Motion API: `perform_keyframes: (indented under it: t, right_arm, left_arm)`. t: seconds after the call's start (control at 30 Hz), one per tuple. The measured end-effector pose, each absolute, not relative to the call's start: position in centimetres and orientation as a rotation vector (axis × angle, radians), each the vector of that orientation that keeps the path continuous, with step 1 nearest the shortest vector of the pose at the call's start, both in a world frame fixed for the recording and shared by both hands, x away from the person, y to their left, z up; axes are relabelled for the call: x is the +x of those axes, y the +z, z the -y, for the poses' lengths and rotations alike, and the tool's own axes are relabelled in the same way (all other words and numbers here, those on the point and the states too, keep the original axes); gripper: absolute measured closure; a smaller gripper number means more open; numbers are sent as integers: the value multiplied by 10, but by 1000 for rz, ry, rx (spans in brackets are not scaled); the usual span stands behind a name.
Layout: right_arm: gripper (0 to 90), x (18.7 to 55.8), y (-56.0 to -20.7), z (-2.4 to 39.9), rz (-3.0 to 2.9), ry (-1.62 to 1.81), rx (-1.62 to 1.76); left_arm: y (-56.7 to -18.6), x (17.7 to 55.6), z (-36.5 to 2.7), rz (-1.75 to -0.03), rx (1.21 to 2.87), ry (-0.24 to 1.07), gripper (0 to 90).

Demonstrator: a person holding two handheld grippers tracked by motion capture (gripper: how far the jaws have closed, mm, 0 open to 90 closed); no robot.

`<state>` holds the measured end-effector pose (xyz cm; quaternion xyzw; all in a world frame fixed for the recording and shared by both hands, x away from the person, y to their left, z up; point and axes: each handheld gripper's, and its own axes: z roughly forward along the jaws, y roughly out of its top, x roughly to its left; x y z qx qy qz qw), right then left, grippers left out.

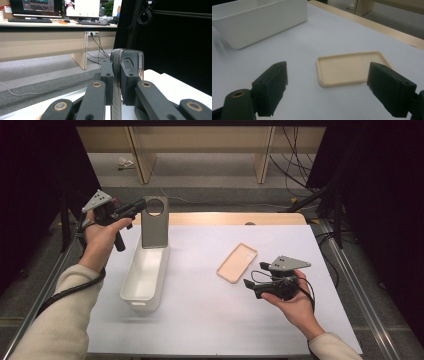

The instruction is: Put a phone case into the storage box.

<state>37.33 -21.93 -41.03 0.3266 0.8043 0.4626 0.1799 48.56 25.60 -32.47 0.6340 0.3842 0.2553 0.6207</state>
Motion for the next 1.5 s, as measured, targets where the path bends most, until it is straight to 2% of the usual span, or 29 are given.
perform_keyframes:
  t: [1.5]
  right_arm:
    - [176, 374, -412, 221, -2268, 1314, 932]
  left_arm:
    - [-347, 528, -269, -934, 1507, 625, 820]
